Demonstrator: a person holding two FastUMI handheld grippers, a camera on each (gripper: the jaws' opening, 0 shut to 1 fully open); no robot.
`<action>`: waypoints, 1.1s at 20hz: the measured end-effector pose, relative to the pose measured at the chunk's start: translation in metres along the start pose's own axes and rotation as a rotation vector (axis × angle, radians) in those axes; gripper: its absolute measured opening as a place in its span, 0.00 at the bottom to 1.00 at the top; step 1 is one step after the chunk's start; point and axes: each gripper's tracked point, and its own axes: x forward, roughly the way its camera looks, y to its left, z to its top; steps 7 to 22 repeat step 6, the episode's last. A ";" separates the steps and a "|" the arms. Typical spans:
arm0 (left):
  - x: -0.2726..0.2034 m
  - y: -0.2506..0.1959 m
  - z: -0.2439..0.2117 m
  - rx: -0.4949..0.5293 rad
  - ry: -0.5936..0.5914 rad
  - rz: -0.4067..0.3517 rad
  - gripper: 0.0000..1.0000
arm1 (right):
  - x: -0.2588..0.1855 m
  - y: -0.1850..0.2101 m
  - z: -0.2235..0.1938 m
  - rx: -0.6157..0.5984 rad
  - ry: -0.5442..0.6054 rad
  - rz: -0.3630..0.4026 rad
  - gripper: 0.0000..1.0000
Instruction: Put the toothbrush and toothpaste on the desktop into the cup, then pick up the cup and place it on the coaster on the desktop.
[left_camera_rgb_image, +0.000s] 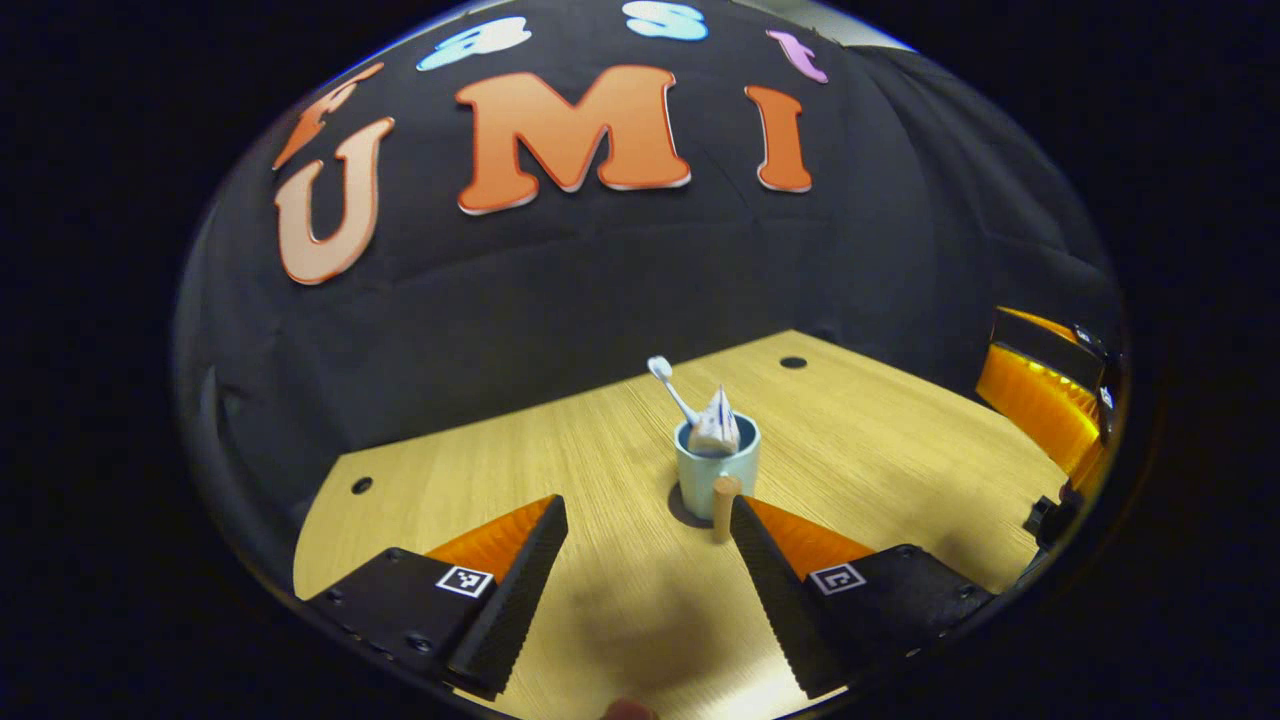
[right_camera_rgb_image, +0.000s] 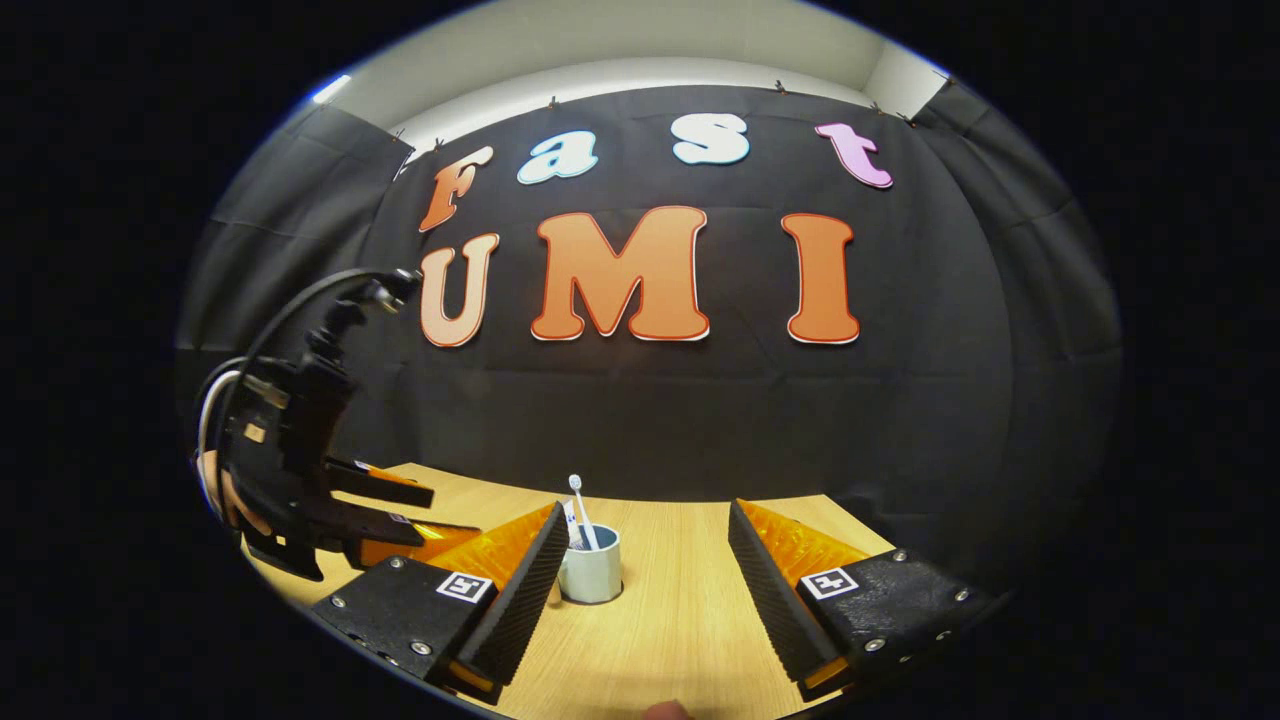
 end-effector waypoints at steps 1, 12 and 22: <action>-0.009 0.007 0.007 -0.011 -0.048 0.018 0.99 | 0.002 0.004 0.003 -0.002 -0.013 -0.002 0.96; -0.056 0.051 0.035 -0.027 -0.272 0.130 0.98 | 0.006 0.021 0.017 0.001 -0.066 -0.023 1.00; -0.056 0.051 0.035 -0.027 -0.272 0.130 0.98 | 0.006 0.021 0.017 0.001 -0.066 -0.023 1.00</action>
